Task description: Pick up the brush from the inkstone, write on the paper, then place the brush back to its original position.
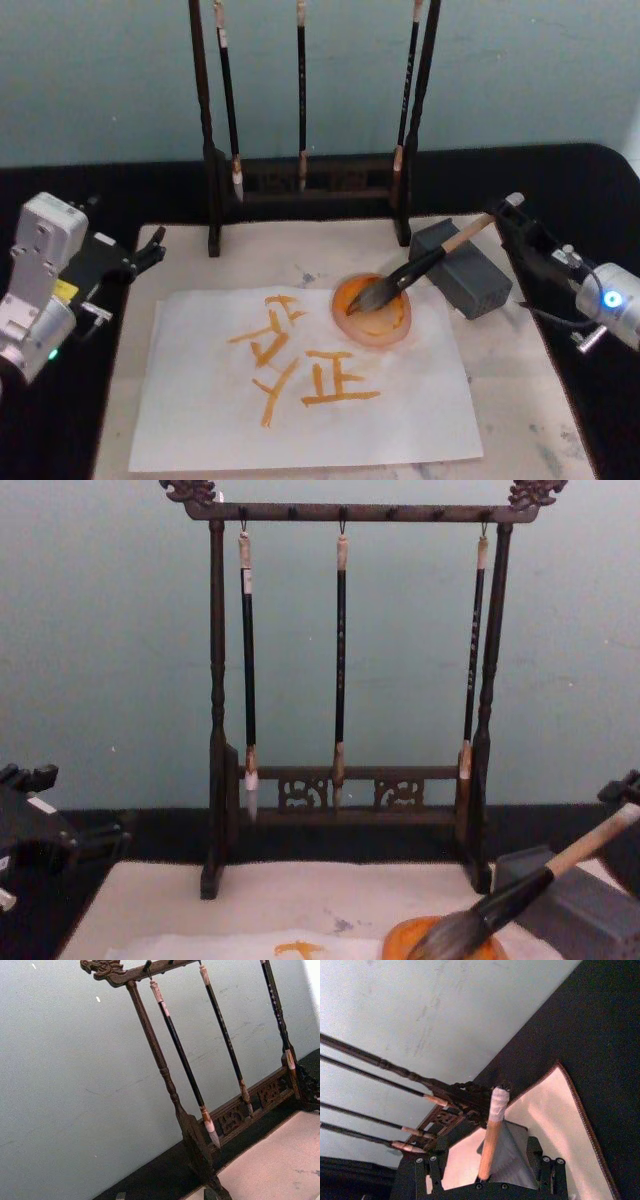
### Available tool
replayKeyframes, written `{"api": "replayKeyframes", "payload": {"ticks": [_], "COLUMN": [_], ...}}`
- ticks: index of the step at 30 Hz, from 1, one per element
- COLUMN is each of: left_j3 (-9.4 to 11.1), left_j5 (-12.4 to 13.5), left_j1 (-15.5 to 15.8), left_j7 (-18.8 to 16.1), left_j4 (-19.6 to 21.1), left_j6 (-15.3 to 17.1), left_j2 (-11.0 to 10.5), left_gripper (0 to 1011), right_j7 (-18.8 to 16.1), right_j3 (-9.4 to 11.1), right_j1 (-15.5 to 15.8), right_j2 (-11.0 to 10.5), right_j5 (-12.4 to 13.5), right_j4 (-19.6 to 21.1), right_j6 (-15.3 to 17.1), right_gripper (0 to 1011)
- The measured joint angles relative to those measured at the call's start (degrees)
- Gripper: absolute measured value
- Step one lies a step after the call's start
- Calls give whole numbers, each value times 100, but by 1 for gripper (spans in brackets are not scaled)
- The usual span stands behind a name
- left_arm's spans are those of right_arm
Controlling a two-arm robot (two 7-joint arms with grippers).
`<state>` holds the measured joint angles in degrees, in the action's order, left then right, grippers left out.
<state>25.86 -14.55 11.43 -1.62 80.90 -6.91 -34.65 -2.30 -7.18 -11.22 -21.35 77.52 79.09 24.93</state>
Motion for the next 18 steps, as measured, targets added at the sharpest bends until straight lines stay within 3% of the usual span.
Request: {"api": "replayKeyframes", "payload": {"ticks": [6, 10, 12, 13, 14, 15, 16, 17, 18], "left_j3": [0, 0, 0, 0, 0, 0, 0, 0, 0], "left_j5": [0, 0, 0, 0, 0, 0, 0, 0, 0], "left_j1": [0, -1, 0, 0, 0, 0, 0, 0, 0], "left_j7": [0, 0, 0, 0, 0, 0, 0, 0, 0], "left_j4": [0, 0, 0, 0, 0, 0, 0, 0, 0], "left_j6": [0, 0, 0, 0, 0, 0, 0, 0, 0], "left_j2": [0, 0, 0, 0, 0, 0, 0, 0, 0], "left_gripper": [1010, 1010, 1010, 1010, 1010, 1010, 1010, 1010, 1010], "right_j7": [-150, -307, -390, -406, -406, -394, -381, -337, -306], "right_j3": [-3, -128, -287, -408, -408, -561, -629, -772, -833], "right_j1": [357, 610, 706, 743, 743, 756, 756, 748, 737], "right_j2": [-242, -465, -593, -664, -664, -731, -753, -781, -786], "right_j5": [-78, -554, -1042, -1410, -1410, -1836, -2049, -2513, -2759], "right_j4": [481, 894, 1094, 1183, 1183, 1246, 1265, 1276, 1275], "right_j6": [-213, -648, -1048, -1337, -1337, -1636, -1780, -2047, -2178], "right_gripper": [1000, 1000, 1000, 1000, 1000, 1000, 1000, 1000, 1000]}}
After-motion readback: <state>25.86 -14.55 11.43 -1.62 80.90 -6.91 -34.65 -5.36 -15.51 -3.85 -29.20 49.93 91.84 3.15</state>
